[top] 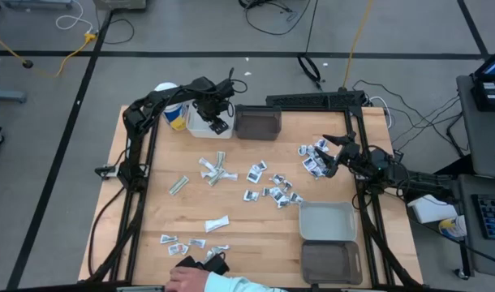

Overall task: Pick & Place First Aid Supplies
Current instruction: Put the green bandage into the white bin

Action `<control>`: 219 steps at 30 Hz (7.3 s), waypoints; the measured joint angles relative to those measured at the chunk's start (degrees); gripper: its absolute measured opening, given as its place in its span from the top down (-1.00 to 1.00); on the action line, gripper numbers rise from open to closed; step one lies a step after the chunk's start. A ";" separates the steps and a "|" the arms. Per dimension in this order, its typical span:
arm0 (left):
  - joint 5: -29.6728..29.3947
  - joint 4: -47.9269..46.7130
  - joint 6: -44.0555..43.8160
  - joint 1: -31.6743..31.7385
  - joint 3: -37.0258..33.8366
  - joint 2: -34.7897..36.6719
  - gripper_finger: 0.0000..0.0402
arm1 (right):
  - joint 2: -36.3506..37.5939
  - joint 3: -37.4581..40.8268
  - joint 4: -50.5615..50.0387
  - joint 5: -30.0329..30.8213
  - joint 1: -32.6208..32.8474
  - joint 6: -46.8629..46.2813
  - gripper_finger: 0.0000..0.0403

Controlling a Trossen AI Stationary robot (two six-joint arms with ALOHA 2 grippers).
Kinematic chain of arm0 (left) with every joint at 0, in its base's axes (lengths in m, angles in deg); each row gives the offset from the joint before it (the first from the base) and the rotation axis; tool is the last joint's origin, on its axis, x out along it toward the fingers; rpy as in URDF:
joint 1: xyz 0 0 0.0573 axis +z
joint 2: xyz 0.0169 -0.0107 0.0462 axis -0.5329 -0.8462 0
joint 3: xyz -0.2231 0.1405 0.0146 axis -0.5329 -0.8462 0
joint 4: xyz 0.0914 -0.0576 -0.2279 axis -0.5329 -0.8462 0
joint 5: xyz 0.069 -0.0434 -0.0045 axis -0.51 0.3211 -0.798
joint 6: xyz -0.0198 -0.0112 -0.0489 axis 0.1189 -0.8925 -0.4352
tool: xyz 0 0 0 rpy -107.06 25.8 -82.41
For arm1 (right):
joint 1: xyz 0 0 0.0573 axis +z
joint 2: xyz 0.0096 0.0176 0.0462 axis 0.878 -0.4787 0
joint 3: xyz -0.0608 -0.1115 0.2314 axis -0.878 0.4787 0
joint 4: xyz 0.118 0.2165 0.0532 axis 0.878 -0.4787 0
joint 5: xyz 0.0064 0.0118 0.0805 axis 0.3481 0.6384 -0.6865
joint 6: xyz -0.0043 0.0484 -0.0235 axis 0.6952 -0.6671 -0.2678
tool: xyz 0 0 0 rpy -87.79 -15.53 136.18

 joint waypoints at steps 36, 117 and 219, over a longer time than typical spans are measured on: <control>1.45 -12.53 -4.73 -7.23 12.22 6.91 -0.33 | 0.01 0.02 0.00 0.01 -0.01 -0.01 -0.39; 4.75 18.69 -49.65 -38.89 -57.82 38.35 -0.34 | 0.01 0.02 0.02 0.02 0.00 0.01 -0.38; 5.24 -16.96 -10.17 -1.83 7.09 12.07 0.85 | -0.01 0.00 0.00 0.01 0.00 -0.01 -0.38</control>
